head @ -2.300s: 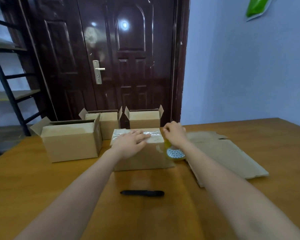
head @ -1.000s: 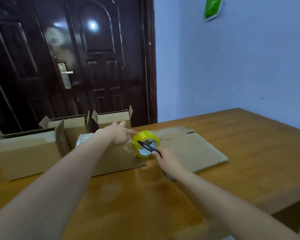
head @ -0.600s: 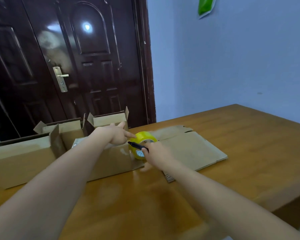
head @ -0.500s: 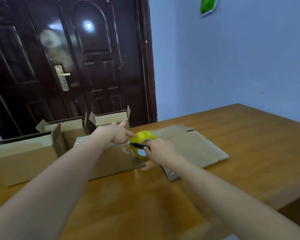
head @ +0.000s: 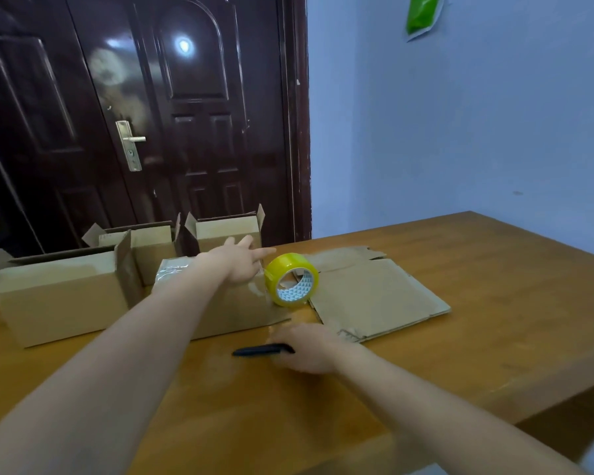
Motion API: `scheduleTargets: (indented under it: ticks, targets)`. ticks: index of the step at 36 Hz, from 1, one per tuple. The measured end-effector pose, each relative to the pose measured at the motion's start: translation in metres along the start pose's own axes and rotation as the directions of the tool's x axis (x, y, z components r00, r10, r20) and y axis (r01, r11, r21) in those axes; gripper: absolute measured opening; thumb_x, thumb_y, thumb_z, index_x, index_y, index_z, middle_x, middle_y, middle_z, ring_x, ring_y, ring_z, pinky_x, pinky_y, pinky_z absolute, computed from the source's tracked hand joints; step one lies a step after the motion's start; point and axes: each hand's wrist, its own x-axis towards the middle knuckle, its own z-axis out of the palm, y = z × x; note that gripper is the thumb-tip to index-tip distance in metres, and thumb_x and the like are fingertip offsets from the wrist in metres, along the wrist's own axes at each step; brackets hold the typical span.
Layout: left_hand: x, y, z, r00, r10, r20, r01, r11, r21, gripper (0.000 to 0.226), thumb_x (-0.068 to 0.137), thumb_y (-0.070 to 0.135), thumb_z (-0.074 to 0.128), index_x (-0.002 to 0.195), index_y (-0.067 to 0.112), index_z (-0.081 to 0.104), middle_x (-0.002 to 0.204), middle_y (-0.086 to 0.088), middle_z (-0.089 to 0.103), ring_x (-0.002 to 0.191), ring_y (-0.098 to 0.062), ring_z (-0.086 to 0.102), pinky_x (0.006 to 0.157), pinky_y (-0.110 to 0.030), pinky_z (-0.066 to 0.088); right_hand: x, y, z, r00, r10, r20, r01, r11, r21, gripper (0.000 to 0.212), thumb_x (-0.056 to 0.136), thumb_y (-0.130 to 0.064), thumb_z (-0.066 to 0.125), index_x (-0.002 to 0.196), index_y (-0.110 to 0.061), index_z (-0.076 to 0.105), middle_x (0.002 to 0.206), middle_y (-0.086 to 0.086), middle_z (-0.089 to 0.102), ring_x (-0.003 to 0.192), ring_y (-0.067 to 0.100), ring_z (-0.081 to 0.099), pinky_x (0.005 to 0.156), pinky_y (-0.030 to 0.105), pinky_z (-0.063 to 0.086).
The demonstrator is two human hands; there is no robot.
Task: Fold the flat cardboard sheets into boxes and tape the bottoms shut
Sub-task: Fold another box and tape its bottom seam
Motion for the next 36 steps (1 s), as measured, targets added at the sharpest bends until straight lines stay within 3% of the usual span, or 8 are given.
scheduleTargets:
  ticks: [3, 9, 14, 16, 18, 22, 25, 36]
  targets:
    - [-0.005, -0.004, 0.003, 0.999, 0.013, -0.038, -0.014, 0.999, -0.034, 0.052, 0.102, 0.03, 0.022, 0.15, 0.042, 0.005, 0.153, -0.004, 0.017, 0.139, -0.035, 0.017, 0.113, -0.05, 0.024, 0.002, -0.014, 0.006, 0.994, -0.104, 0.043, 0.105, 0.994, -0.014, 0.04, 0.094, -0.023, 0.048, 0.134, -0.028, 0.05, 0.125, 0.0, 0.058, 0.11, 0.02, 0.055, 0.083, 0.031, 0.044]
    - [-0.015, -0.016, 0.02, 0.988, 0.038, -0.147, -0.06, 0.987, -0.147, 0.051, 0.104, 0.034, 0.021, 0.153, 0.025, 0.01, 0.157, -0.002, 0.02, 0.14, -0.03, 0.02, 0.115, -0.04, 0.018, 0.012, -0.033, -0.004, 0.986, -0.144, 0.085, 0.153, 0.982, -0.11, 0.038, 0.093, -0.036, 0.055, 0.129, -0.024, 0.057, 0.124, 0.002, 0.057, 0.108, 0.02, 0.054, 0.078, 0.029, 0.044]
    - [-0.017, -0.018, 0.029, 0.98, 0.035, -0.196, -0.078, 0.973, -0.219, 0.053, 0.104, 0.035, 0.023, 0.153, 0.021, 0.01, 0.156, -0.002, 0.023, 0.139, -0.028, 0.023, 0.115, -0.037, 0.017, 0.037, -0.021, -0.028, 0.909, -0.036, -0.414, 0.011, 0.998, -0.063, 0.026, 0.096, -0.031, 0.047, 0.076, -0.016, 0.055, 0.082, 0.001, 0.056, 0.077, 0.02, 0.054, 0.063, 0.03, 0.039]
    - [-0.017, -0.02, 0.031, 0.979, 0.036, -0.2, -0.083, 0.968, -0.236, 0.054, 0.103, 0.036, 0.023, 0.153, 0.022, 0.009, 0.156, -0.002, 0.023, 0.14, -0.026, 0.023, 0.115, -0.037, 0.018, 0.051, -0.007, -0.037, 0.772, 0.047, -0.634, -0.075, 0.997, -0.017, 0.018, 0.092, -0.023, 0.05, 0.076, -0.016, 0.054, 0.082, 0.002, 0.054, 0.082, 0.021, 0.054, 0.066, 0.034, 0.042]
    - [-0.017, -0.02, 0.032, 0.979, 0.034, -0.202, -0.087, 0.961, -0.261, 0.054, 0.103, 0.038, 0.024, 0.153, 0.023, 0.009, 0.157, -0.001, 0.022, 0.141, -0.024, 0.021, 0.116, -0.038, 0.018, 0.064, 0.008, -0.045, 0.702, 0.111, -0.703, -0.163, 0.987, -0.008, 0.009, 0.088, -0.022, 0.053, 0.09, -0.015, 0.057, 0.096, 0.001, 0.054, 0.093, 0.019, 0.05, 0.079, 0.035, 0.046]
    - [-0.018, -0.02, 0.031, 0.98, 0.037, -0.197, -0.092, 0.956, -0.28, 0.055, 0.103, 0.038, 0.025, 0.153, 0.023, 0.009, 0.157, 0.0, 0.02, 0.143, -0.023, 0.018, 0.117, -0.039, 0.017, 0.085, 0.025, -0.052, 0.866, 0.208, -0.455, -0.278, 0.956, -0.09, 0.05, 0.087, -0.033, 0.055, 0.134, -0.017, 0.046, 0.137, 0.002, 0.039, 0.131, 0.021, 0.031, 0.114, 0.04, 0.019]
    - [-0.019, -0.02, 0.03, 0.979, 0.039, -0.2, -0.097, 0.952, -0.289, 0.054, 0.103, 0.037, 0.025, 0.153, 0.022, 0.01, 0.158, 0.001, 0.018, 0.144, -0.022, 0.016, 0.116, -0.038, 0.016, 0.097, 0.023, -0.05, 0.933, 0.215, -0.289, -0.265, 0.953, -0.146, 0.061, 0.085, -0.033, 0.055, 0.142, -0.019, 0.038, 0.149, 0.003, 0.03, 0.143, 0.022, 0.016, 0.117, 0.052, -0.006]
    - [-0.013, -0.022, 0.033, 0.975, 0.046, -0.219, -0.114, 0.944, -0.31, 0.053, 0.103, 0.037, 0.027, 0.152, 0.023, 0.014, 0.157, 0.002, 0.022, 0.141, -0.022, 0.019, 0.115, -0.039, 0.02, 0.099, 0.028, -0.042, 0.914, 0.226, -0.336, -0.282, 0.951, -0.125, 0.045, 0.095, -0.038, 0.047, 0.139, -0.028, 0.045, 0.148, -0.006, 0.037, 0.14, 0.021, 0.021, 0.114, 0.06, 0.009]
